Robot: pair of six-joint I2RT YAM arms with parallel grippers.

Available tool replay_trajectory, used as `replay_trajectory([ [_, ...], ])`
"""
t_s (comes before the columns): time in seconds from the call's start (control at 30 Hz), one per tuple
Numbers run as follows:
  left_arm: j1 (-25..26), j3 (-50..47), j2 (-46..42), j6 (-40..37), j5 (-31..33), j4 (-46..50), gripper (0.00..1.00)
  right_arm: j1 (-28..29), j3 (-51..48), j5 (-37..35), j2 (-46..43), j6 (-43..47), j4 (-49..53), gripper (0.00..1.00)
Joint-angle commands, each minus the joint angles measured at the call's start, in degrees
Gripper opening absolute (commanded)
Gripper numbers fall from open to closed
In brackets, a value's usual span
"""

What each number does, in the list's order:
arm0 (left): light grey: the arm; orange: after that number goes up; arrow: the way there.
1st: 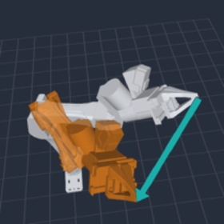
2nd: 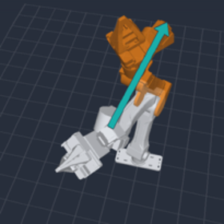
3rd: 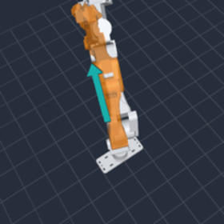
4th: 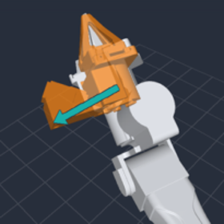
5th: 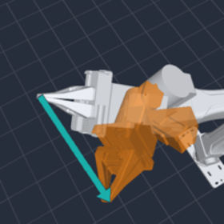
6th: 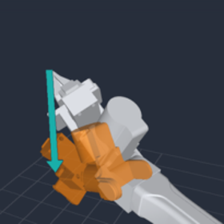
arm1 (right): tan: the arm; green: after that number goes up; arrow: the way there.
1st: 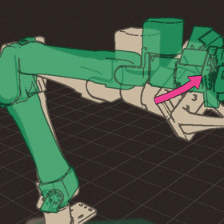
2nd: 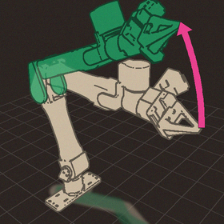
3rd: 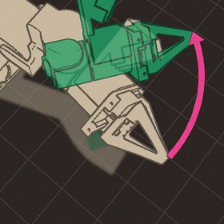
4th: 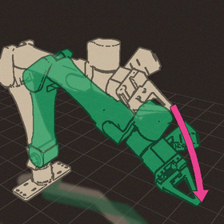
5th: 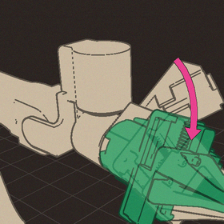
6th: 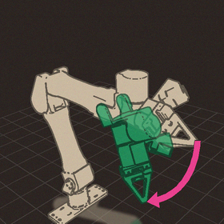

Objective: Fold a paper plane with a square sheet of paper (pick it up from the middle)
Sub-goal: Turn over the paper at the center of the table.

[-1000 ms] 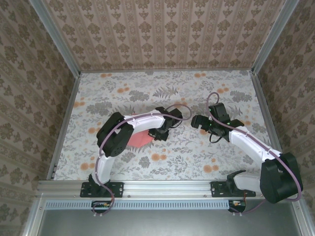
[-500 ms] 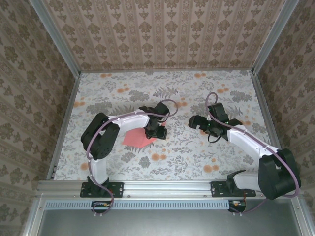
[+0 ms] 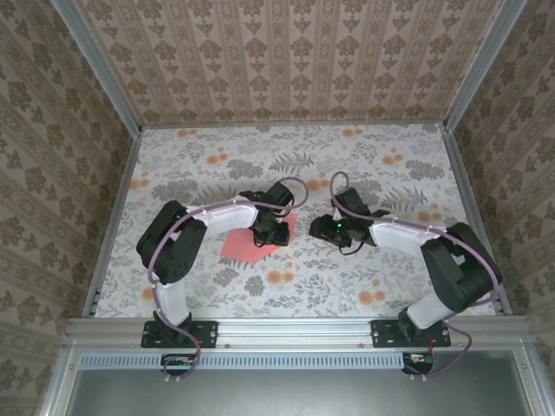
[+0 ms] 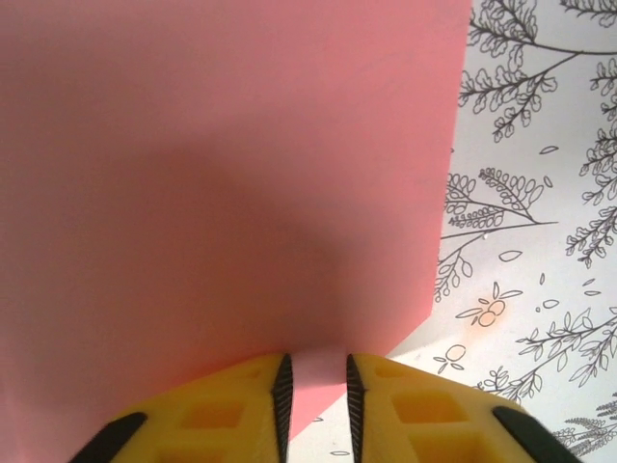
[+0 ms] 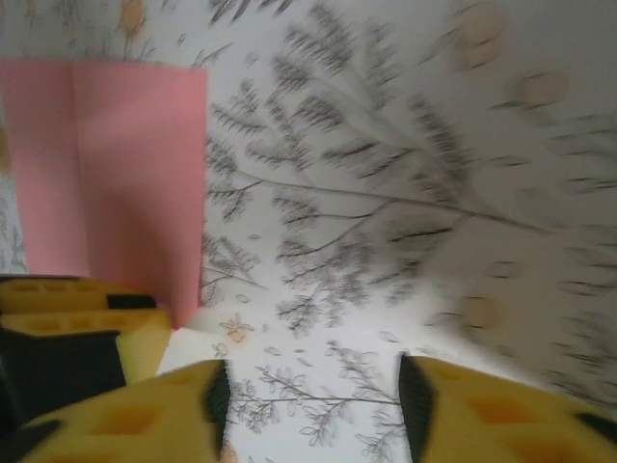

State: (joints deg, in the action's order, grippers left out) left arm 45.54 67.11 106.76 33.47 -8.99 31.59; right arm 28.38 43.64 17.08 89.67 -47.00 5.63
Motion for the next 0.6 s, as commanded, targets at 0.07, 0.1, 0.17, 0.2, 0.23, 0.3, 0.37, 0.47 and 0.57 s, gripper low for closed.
replay_trajectory([
  [0.07,-0.1,-1.9,-0.1,1.3,1.0,0.4,0.13,4.8,5.2,1.7,5.4,-5.2,-5.5,0.24],
  [0.1,-0.2,-1.9,-0.1,1.6,1.3,0.4,0.1,5.3,5.5,1.6,6.4,-5.8,-6.0,0.19],
  [0.17,-0.1,-2.1,-0.2,2.1,1.6,0.5,0.06,5.8,5.7,2.3,8.3,-7.3,-8.0,0.14],
  [0.2,-0.2,-2.1,-0.3,2.3,1.7,0.4,0.04,6.0,5.6,3.1,9.2,-8.0,-9.4,0.12],
  [0.23,-0.2,-2.1,-0.3,2.5,1.7,0.3,0.02,6.1,5.9,3.5,10.0,-8.4,-10.2,0.11],
  [0.3,-0.1,-2.2,-0.4,2.8,1.7,0.2,0.0,6.3,6.4,4.0,10.9,-8.7,-10.6,0.09],
  [0.37,-0.1,-2.1,-0.6,2.9,1.5,0.0,0.0,6.3,7.0,4.6,11.9,-8.7,-10.9,0.08],
  [0.47,-0.1,-2.1,-1.2,3.2,1.0,-0.2,0.0,6.3,7.6,5.7,13.4,-8.5,-11.0,0.08],
  [0.57,-0.2,-2.2,-1.7,3.4,0.3,-0.8,0.0,6.3,7.8,6.8,14.7,-8.8,-11.8,0.07],
])
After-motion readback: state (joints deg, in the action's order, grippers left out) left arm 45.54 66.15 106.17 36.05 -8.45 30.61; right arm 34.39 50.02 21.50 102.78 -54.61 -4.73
